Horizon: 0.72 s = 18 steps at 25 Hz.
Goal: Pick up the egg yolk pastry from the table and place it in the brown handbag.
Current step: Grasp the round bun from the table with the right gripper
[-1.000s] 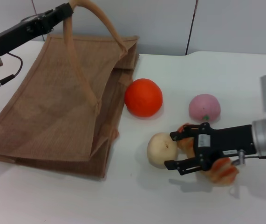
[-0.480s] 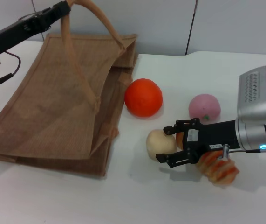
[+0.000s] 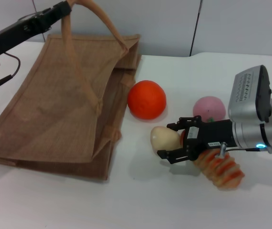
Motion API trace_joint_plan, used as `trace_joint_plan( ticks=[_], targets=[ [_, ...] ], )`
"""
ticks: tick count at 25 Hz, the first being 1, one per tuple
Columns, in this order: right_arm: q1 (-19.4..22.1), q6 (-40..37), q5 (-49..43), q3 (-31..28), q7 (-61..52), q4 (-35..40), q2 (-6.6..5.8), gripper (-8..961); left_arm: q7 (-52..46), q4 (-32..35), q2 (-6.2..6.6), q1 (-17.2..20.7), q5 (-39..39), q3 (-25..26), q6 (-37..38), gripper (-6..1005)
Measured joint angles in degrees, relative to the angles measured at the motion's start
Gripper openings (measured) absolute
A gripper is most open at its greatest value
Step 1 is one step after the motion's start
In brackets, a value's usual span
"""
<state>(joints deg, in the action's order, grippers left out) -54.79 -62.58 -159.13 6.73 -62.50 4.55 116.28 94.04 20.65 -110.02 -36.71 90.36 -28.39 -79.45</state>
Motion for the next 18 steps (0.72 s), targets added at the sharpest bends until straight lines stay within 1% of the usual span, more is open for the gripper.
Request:
trace_joint_plan(
  ticks=[8,14,18],
  targets=[
    [-0.66,1.76,0.22,-0.14,-0.05,-0.41,0.0,877,0.0,0.0,0.0,-0.02,0.0,0.0,0.15,127],
    [-1.19,2.0,0.23,-0.14,-0.38,-0.43,0.0,750,0.0,0.0,-0.02,-0.03,0.0,0.0,0.24,127],
    [-1.34,3.72,0.23,-0.14,-1.39,-0.43,0.0,672,0.0,0.0,-0.02,-0.07,-0.01,0.0,0.32,128]
  ],
)
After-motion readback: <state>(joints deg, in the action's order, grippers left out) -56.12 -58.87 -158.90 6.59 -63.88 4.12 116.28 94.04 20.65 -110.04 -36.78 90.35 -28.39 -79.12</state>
